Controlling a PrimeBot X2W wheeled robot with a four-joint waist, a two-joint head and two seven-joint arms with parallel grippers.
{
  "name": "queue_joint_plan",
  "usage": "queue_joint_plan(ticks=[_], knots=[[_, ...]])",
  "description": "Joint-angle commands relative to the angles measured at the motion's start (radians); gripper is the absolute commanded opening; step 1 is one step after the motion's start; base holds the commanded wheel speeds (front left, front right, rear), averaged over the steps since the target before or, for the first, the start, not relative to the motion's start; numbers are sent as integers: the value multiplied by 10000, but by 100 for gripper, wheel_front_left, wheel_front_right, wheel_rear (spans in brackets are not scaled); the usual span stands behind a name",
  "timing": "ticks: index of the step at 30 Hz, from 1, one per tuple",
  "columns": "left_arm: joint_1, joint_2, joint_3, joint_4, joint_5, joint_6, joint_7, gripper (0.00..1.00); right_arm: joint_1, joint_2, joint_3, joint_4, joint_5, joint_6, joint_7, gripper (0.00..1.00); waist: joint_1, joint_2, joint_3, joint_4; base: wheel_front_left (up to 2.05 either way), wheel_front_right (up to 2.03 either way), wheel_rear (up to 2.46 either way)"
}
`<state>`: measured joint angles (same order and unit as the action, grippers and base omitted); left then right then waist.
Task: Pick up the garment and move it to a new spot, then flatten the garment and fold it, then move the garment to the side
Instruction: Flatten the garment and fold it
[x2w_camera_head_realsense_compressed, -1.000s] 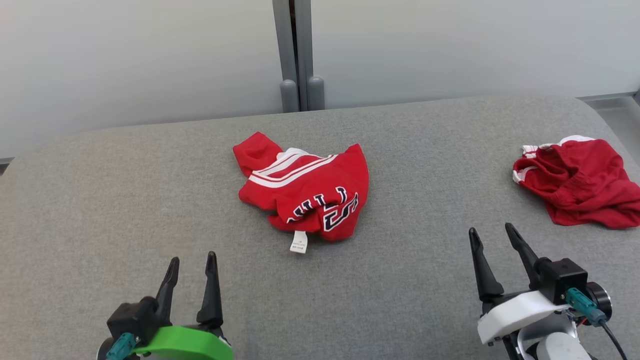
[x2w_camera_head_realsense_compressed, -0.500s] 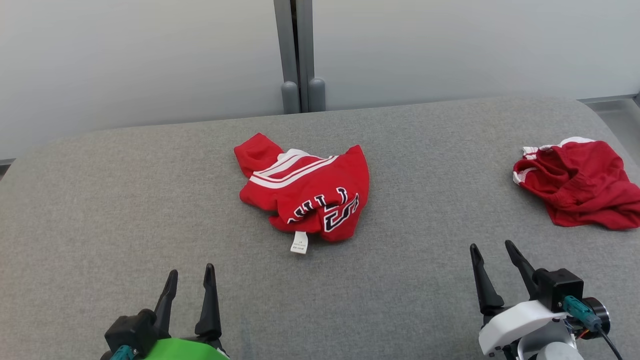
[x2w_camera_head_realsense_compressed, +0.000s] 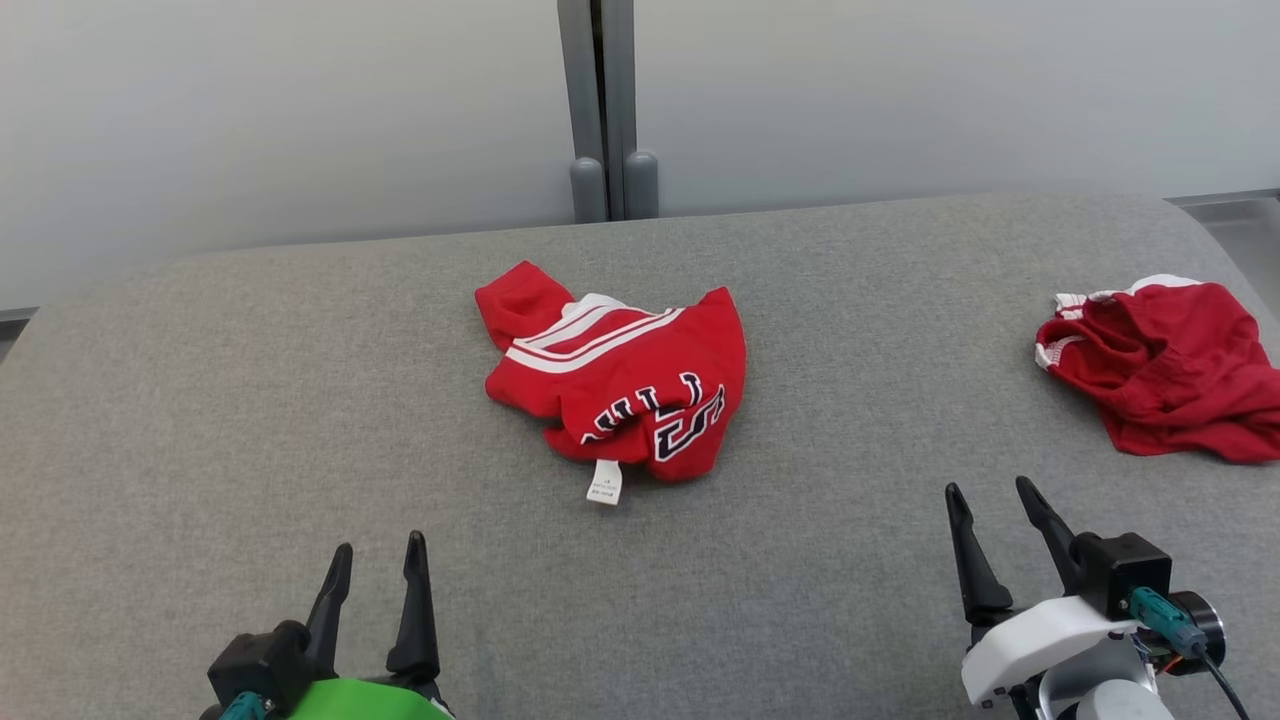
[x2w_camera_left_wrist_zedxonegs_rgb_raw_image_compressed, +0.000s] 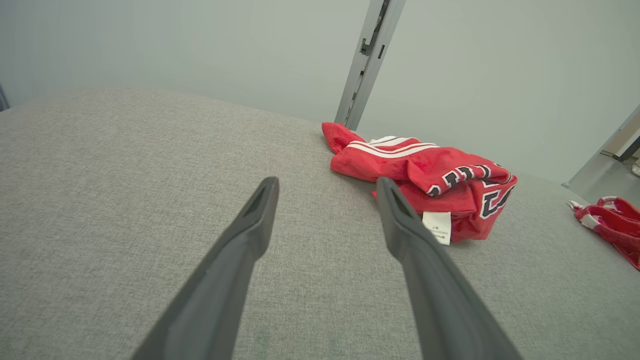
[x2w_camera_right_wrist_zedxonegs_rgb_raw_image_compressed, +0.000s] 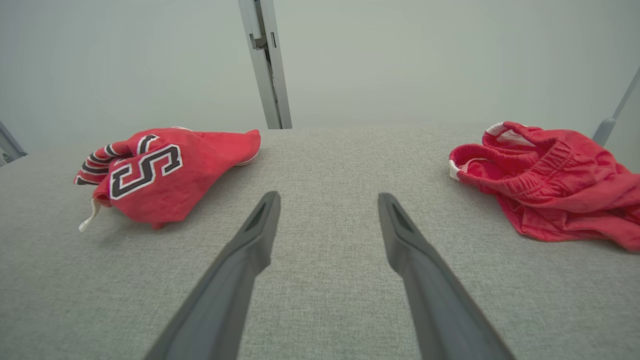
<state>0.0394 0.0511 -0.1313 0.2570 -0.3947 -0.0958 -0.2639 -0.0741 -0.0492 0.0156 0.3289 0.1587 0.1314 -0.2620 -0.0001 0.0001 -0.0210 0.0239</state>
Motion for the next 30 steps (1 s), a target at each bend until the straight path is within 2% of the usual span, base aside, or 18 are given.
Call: queue_joint_plan(ticks=[1, 8, 14, 23, 30], knots=[[-62, -2, 25, -4, 28, -9, -4, 100, -89, -29, -33, 5, -19, -16, -39, 100, 1, -1, 19, 33, 0, 0, 0], [-159, -1, -72, -63, 7, 57, -4, 100, -441, -29, -106, 85, -433, -16, -39, 100, 1, -1, 239, 289, 0, 0, 0], [-524, 0, -215, -277, 65, 50, -4, 100, -2135, -32, -175, 494, -1243, -16, -39, 100, 1, -1, 1050, 758, 0, 0, 0], [-1187, 5, -655, -576, -374, 198, -4, 100, -5666, -26, -327, 3237, -2316, -16, 527, 100, 1, -1, 2490, 2000, 0, 0, 0], [-1499, 0, -836, -665, -667, 348, -4, 100, -7487, -116, -683, 5594, -2985, -16, 1308, 100, 1, -1, 3198, 2812, 0, 0, 0]])
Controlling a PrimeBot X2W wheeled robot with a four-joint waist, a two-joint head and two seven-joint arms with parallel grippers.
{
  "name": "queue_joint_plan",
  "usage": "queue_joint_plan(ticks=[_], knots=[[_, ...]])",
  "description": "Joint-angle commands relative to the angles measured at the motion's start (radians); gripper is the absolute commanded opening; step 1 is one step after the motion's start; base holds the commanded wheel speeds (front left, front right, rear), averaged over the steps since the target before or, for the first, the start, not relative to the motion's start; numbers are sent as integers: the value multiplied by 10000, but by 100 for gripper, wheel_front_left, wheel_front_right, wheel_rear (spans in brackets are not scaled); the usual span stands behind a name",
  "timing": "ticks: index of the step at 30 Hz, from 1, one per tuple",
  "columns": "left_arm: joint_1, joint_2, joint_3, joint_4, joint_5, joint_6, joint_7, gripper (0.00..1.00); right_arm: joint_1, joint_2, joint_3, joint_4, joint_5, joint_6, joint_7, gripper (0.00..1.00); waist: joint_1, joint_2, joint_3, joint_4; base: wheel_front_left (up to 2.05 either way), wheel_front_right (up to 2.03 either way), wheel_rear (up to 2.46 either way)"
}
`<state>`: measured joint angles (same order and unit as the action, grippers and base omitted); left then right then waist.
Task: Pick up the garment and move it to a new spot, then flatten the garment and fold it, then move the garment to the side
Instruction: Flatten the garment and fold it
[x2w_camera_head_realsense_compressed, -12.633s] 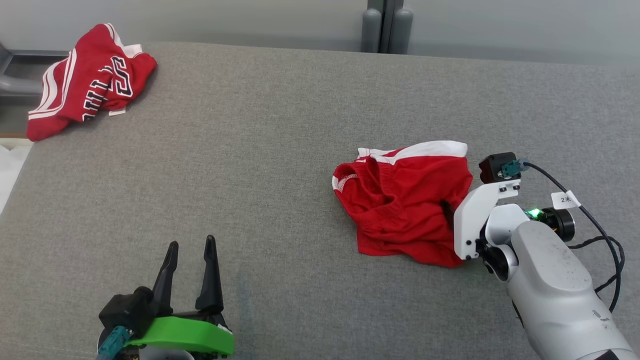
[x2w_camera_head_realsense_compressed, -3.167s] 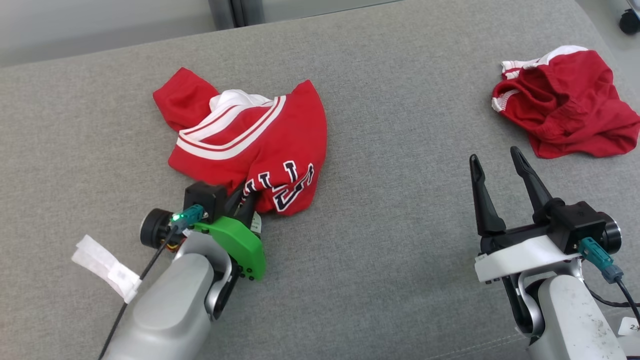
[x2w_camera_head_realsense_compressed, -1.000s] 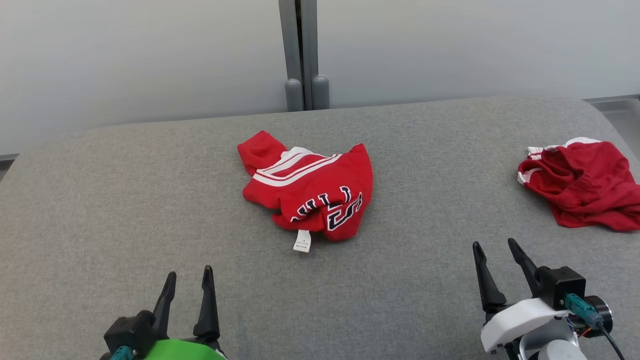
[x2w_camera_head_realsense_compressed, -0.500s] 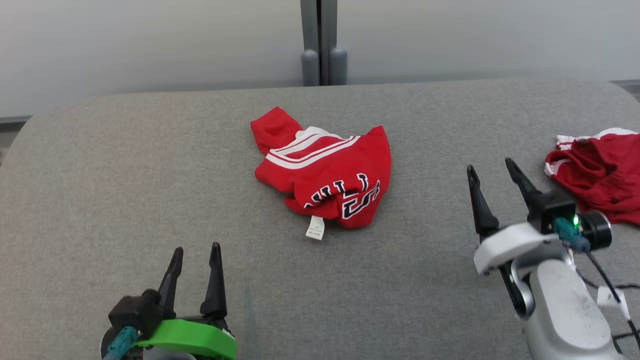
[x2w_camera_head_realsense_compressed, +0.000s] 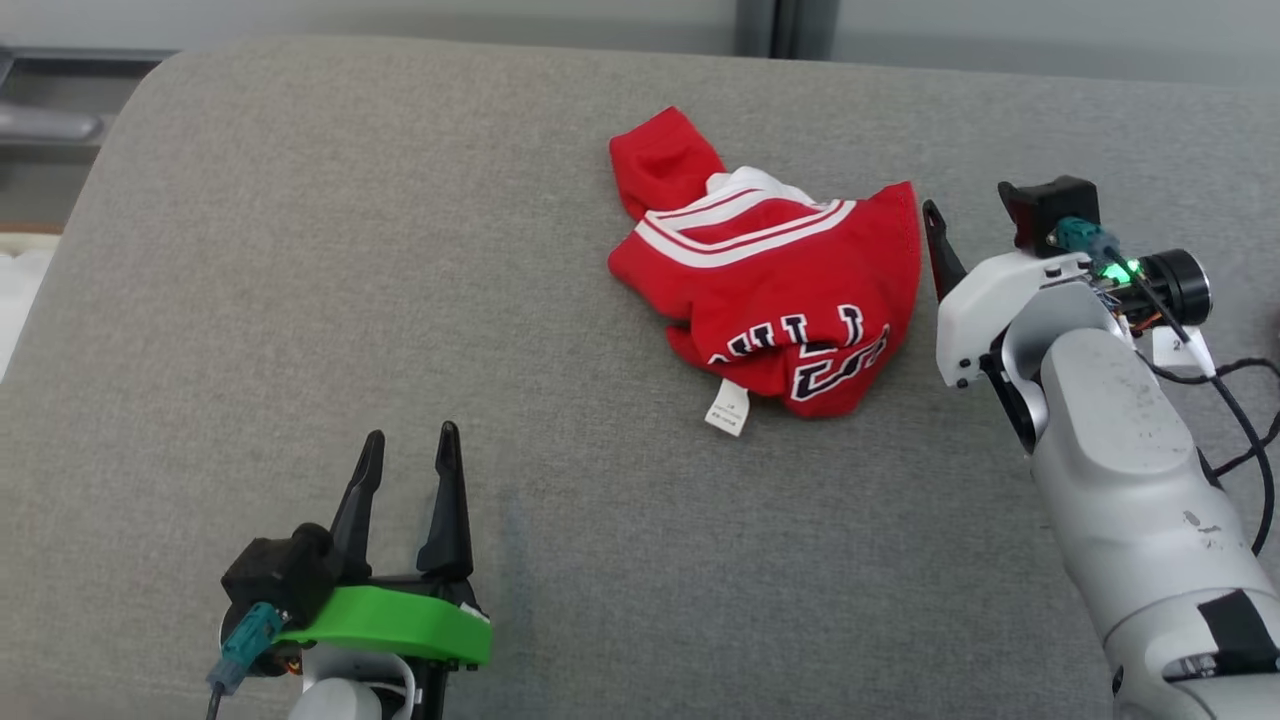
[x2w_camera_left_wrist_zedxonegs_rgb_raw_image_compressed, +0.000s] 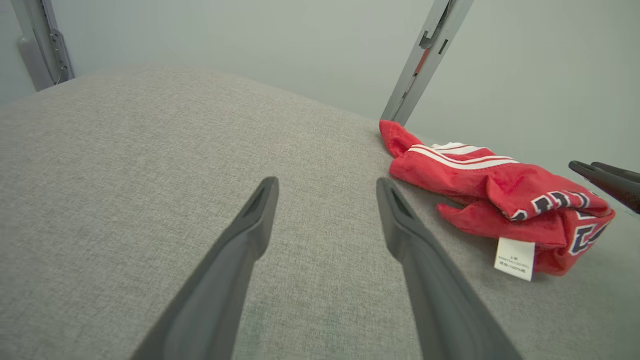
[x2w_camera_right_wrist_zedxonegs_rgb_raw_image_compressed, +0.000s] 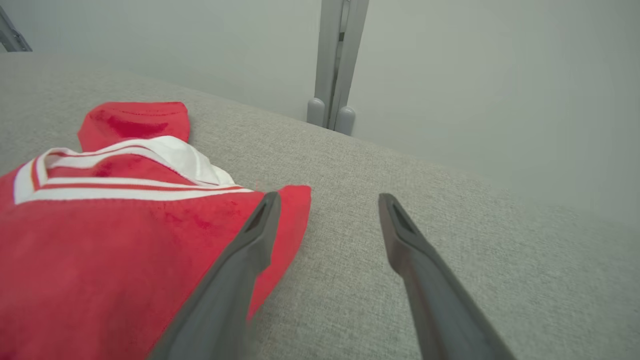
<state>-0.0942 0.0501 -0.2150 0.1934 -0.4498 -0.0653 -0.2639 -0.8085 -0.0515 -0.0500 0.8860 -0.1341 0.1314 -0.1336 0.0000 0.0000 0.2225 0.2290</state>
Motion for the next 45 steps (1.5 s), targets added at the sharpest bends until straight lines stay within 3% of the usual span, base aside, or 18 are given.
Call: queue_joint_plan(ticks=[1, 13, 14, 15, 17, 25, 32, 38, 45], knots=[[-218, 10, -9, -35, -132, 57, -4, 100, -355, -133, -35, 363, -125, -16, 133, 100, 0, 0, 838, 834, 0, 0, 0], [-483, 10, -260, -86, -316, 157, -4, 100, -1506, -175, -24, 3096, 96, -7, 743, 100, 0, 0, 1404, 1079, 0, 0, 0], [-489, 10, -249, -81, -310, 172, -4, 100, -1537, -138, 23, 3200, 138, -7, 680, 89, 0, 0, 1415, 1050, 0, 0, 0], [-497, 11, -236, -63, -289, 179, -4, 100, -1574, -96, 96, 3300, 187, -7, 579, 27, 0, 0, 1415, 1004, 0, 0, 0], [-507, 11, -208, -16, -226, 164, -4, 100, -1675, -84, 211, 3375, 274, -7, 327, 0, 0, 0, 1372, 902, 0, 0, 0], [-384, 14, -23, 93, 76, 79, -4, 100, -2472, -270, 215, 3164, 395, -14, -816, 0, 0, 0, 803, 242, 0, 0, 0], [-146, 16, 68, 208, 295, -5, -4, 100, -3284, -670, -494, 2545, 461, -14, -1229, 0, 0, 0, 220, -312, 0, 0, 0], [-81, 15, 88, 257, 395, -68, -4, 100, -4021, -655, -1285, 1439, 280, -14, -1314, 0, 0, 0, -91, -537, 0, 0, 0], [34, 15, 68, 328, 438, -115, -4, 100, -4468, -347, -2081, -680, -18, -14, -1320, 0, 0, 0, -409, -506, 0, 0, 0]])
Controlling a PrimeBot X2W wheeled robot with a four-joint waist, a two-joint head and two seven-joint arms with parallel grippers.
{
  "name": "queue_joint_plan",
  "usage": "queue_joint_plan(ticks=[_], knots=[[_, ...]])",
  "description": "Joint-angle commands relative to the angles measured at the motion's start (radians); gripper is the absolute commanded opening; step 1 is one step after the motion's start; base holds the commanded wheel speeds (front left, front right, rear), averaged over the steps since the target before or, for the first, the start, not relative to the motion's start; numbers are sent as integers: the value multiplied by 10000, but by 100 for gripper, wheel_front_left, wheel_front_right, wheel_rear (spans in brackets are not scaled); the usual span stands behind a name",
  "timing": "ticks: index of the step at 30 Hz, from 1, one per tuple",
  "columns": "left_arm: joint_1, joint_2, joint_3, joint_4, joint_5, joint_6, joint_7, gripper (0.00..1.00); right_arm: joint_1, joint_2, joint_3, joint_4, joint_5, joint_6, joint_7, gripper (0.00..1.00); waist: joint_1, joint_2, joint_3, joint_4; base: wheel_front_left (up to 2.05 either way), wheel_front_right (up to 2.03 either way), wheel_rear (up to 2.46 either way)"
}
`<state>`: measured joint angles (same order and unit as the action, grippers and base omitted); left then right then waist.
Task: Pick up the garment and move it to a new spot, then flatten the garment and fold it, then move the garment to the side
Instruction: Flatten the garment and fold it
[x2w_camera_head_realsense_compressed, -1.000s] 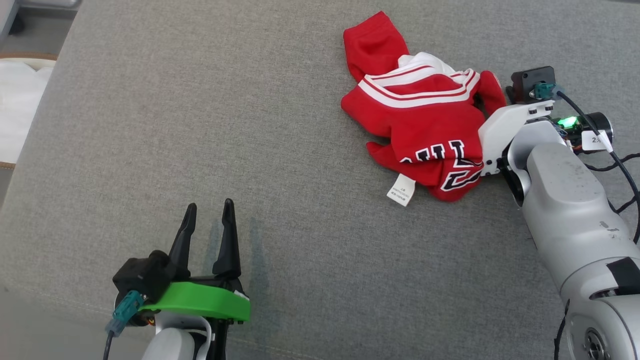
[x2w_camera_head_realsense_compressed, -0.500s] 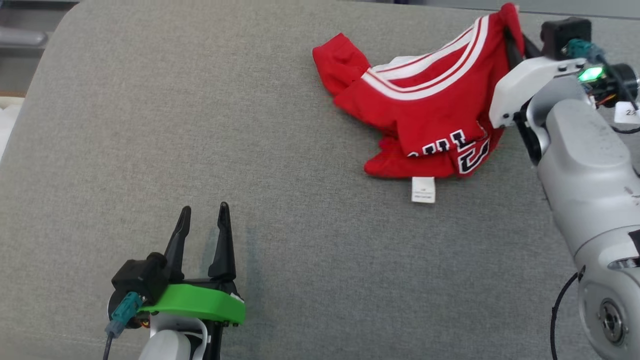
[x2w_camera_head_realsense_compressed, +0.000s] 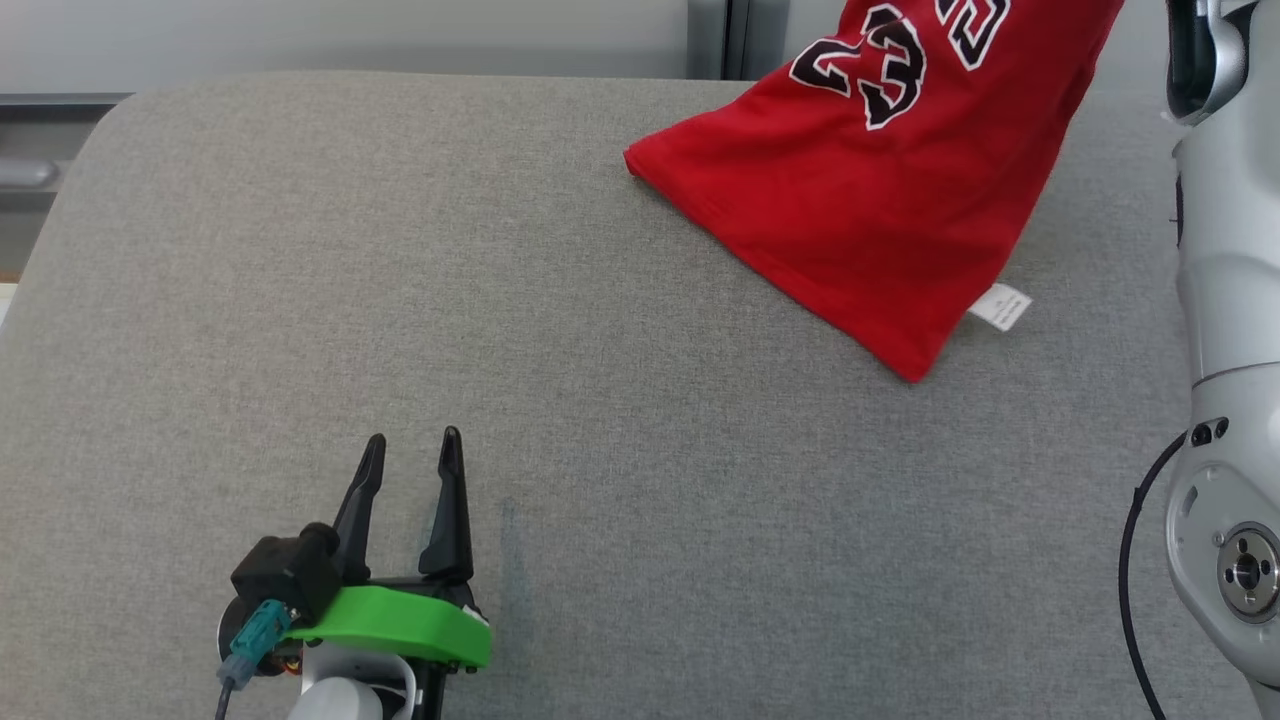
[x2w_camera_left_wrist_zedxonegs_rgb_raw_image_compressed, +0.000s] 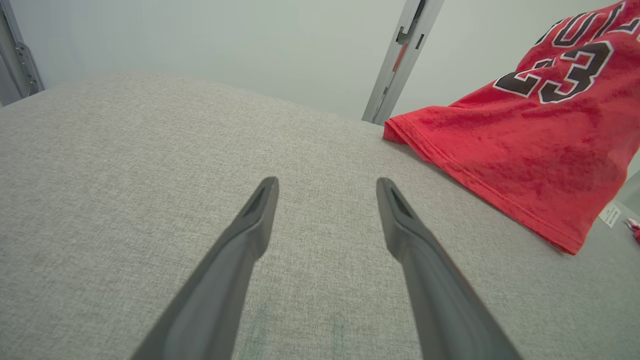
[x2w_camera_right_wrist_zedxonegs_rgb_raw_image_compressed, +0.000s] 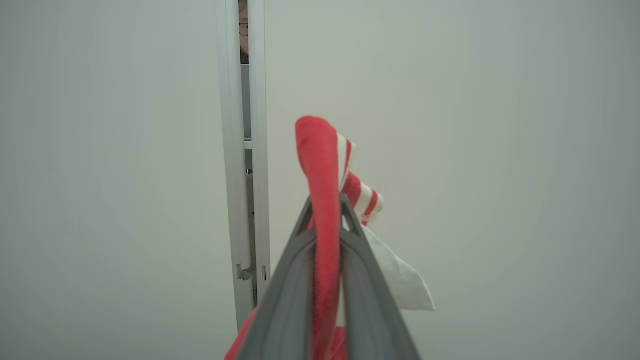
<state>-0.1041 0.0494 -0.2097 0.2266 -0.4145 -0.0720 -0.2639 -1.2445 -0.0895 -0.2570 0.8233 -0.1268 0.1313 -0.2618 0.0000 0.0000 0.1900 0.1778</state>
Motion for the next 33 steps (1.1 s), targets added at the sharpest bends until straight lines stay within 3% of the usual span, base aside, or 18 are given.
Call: queue_joint_plan(ticks=[1, 7, 17, 21, 33], knots=[[147, 23, 23, -4, 79, -52, -4, 100, -109, 77, -26, -246, -137, -12, -38, 0, 0, 0, -113, 21, 0, 0, 0], [190, 23, 31, -1, 85, -76, -4, 100, 569, 355, 1054, -568, -147, -12, -38, 0, 0, 0, -221, 108, 0, 0, 0], [41, 22, -288, 74, -112, -77, -4, 100, 2730, 365, 6059, -320, 3023, -13, -39, 0, 0, 0, -217, 609, 0, 0, 0], [-20, 23, -401, 53, -222, -40, -4, 100, 3390, 365, 7463, -314, 3834, -13, -40, 0, 0, 0, -170, 889, 0, 0, 0], [-146, 21, -321, -62, -275, 72, -4, 100, 4188, 367, 9933, -698, 5220, -13, 67, 0, 0, 0, 26, 1542, 0, 0, 0]])
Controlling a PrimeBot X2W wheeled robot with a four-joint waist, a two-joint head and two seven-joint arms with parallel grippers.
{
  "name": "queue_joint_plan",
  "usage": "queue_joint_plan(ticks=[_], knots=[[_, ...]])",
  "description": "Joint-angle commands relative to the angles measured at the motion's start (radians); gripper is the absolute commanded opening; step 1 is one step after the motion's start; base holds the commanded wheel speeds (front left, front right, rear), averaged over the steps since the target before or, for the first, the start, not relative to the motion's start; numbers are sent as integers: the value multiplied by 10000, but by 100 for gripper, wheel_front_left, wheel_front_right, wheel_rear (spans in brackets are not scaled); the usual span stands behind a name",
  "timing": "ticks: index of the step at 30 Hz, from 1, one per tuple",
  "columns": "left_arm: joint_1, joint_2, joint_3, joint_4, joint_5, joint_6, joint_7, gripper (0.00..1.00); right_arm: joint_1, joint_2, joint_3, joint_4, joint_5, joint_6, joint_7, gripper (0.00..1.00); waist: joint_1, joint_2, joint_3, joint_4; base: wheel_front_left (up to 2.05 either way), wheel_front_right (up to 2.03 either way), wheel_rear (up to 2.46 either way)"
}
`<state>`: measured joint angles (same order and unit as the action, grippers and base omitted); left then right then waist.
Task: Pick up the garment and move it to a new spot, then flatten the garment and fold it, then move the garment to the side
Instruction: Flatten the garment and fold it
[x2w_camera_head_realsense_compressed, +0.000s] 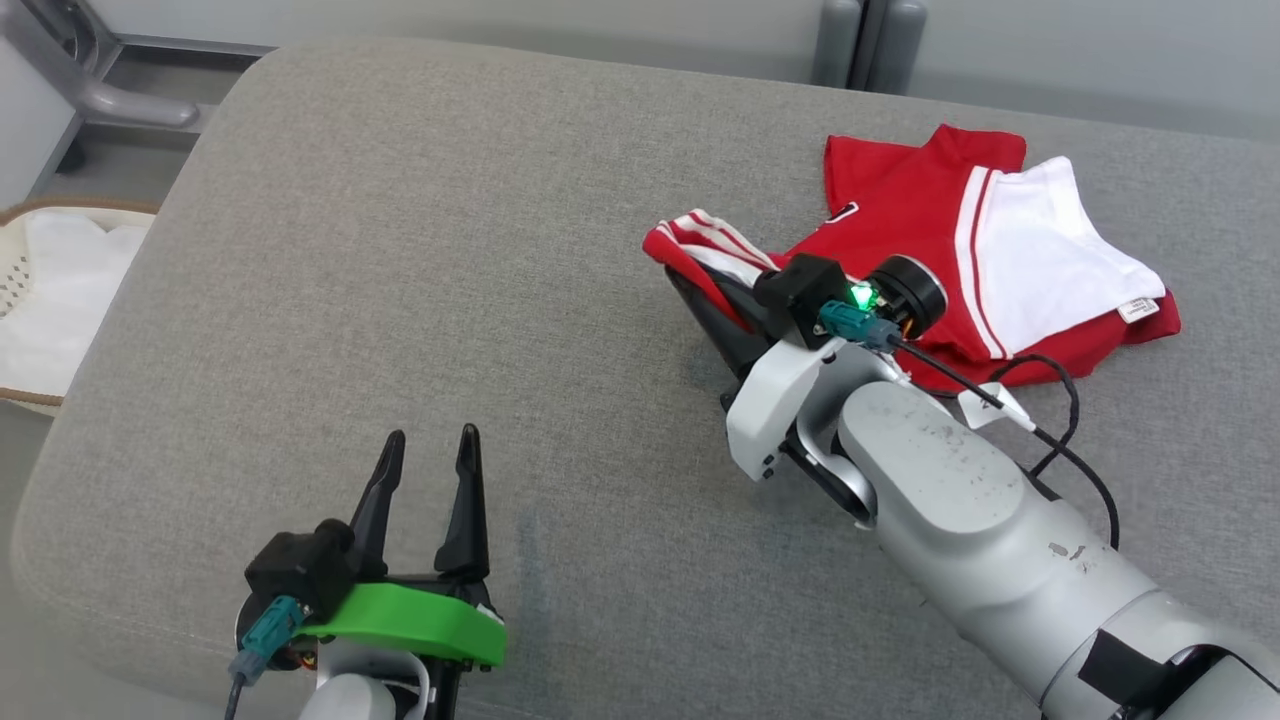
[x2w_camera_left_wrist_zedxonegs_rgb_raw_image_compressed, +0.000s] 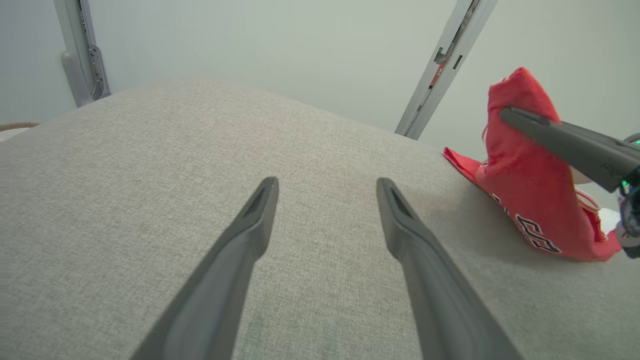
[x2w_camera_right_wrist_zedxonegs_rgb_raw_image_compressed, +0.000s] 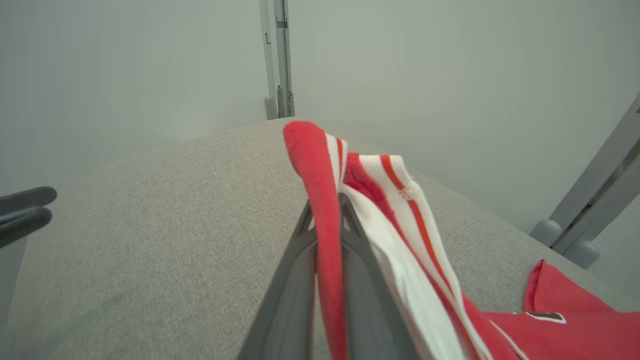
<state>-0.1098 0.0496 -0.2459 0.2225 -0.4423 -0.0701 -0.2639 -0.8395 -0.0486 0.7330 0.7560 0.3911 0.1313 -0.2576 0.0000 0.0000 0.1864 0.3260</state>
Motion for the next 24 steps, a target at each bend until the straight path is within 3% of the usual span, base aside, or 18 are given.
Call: queue_joint_plan(ticks=[1, 2, 3, 8, 13, 18, 24], knots=[[-120, 20, 73, -33, 11, 53, -4, 100, 116, -45, 111, -16, -17, -13, 36, 0, 0, 0, 88, 69, 0, 0, 0], [-160, 18, 94, -42, 26, 51, -4, 100, 105, -41, 332, 19, -169, -13, 180, 23, 0, 0, 115, 78, 0, 0, 0], [-179, 18, 107, -49, 37, 58, -4, 100, 144, -31, 487, 9, -209, -13, 299, 100, 0, 0, 135, 84, 0, 0, 0], [-212, 20, 129, -63, 46, 96, -4, 100, 350, -47, 1131, -269, -192, -13, 789, 100, 0, 0, 185, -43, 0, 0, 0], [-103, 20, 279, -67, 109, 123, -4, 100, 516, -41, 1064, -398, -296, -13, 603, 100, 0, 0, 98, -390, 0, 0, 0], [-2, 21, 495, -151, 290, 96, -4, 100, 766, -39, 268, -524, -511, -13, 167, 100, 0, 0, -103, -887, 0, 0, 0], [97, 21, 544, -71, 584, -78, -3, 100, 1426, -42, -1788, -838, -1370, -13, -62, 100, 0, 0, -431, -1596, 0, 0, 0]])
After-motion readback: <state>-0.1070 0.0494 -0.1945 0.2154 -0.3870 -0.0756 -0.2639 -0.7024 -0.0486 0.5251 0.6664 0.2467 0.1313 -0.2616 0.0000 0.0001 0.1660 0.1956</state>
